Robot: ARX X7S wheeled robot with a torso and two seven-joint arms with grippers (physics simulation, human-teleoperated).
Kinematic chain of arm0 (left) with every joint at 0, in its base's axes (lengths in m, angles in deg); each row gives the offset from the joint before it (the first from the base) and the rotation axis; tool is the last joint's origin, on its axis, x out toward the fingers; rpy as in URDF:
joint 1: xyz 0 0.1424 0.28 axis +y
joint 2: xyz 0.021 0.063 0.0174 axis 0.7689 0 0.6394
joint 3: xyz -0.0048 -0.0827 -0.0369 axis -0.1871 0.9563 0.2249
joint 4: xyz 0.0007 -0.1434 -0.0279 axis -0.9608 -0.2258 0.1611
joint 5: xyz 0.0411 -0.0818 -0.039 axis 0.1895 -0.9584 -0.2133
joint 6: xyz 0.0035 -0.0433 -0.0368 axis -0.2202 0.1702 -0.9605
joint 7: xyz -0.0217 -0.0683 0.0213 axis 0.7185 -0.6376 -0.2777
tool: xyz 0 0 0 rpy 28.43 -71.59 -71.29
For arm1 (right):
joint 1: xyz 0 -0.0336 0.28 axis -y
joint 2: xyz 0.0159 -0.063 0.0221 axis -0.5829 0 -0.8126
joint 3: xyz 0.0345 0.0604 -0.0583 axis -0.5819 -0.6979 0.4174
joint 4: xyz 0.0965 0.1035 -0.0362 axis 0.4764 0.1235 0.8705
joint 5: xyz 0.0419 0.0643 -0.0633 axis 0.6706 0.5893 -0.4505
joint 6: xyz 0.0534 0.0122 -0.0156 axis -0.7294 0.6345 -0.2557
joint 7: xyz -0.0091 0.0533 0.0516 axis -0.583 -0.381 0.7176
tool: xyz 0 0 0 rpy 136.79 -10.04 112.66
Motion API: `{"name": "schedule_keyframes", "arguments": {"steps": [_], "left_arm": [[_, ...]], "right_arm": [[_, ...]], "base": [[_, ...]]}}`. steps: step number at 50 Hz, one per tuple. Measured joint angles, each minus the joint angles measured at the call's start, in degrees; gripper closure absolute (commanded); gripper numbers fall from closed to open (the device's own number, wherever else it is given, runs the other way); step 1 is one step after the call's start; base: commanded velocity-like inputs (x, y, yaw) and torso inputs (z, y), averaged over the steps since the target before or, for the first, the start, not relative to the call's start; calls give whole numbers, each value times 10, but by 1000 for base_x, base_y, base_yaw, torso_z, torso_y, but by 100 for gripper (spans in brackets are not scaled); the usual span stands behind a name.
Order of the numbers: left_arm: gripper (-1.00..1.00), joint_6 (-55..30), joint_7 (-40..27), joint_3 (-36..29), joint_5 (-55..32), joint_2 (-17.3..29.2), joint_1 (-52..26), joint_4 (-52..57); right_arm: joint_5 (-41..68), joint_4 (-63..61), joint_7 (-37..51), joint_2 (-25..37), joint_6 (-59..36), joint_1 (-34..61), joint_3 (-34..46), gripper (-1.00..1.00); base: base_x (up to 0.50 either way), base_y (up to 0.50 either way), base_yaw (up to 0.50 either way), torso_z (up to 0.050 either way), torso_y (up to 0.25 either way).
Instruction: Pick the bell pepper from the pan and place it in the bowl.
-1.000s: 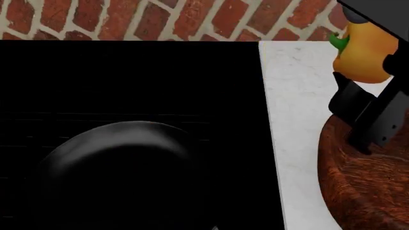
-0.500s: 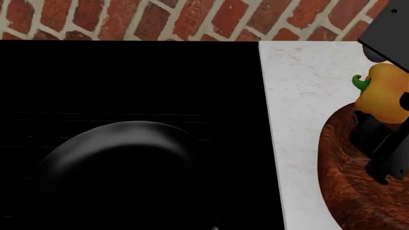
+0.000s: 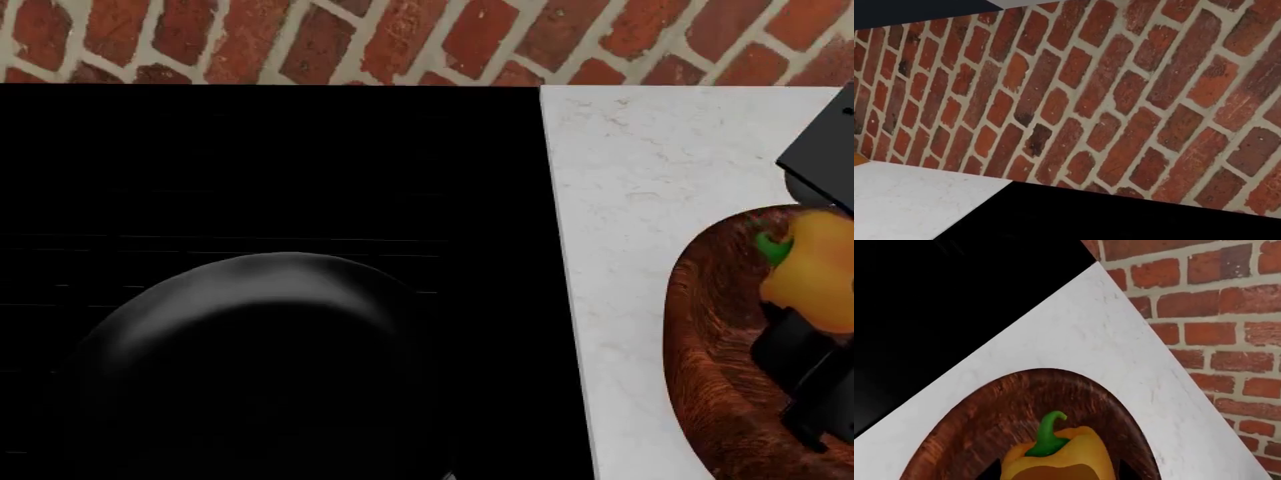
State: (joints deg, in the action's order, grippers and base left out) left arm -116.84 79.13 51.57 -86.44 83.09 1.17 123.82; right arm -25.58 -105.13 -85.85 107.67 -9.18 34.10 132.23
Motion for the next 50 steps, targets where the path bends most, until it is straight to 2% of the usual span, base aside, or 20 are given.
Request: {"name": "schedule_keyframes", "arguments": {"steps": [29,30,50], "left_arm": [[-100,-35,-15,-16,0,4,-10,25],[-100,-36,-15,-16,0,4,-10,26],[-100,-53,-20,-16,-4,8,-4,47]], "right_arm": [[36,16,34,33,38,-72,-38,100],[37,17,35,33,38,-73,-39,-100],[38,23,46,41,49,-74,-60,-100]], "base": [[0,0,0,0,0],[0,0,0,0,0],[0,0,0,0,0]]}}
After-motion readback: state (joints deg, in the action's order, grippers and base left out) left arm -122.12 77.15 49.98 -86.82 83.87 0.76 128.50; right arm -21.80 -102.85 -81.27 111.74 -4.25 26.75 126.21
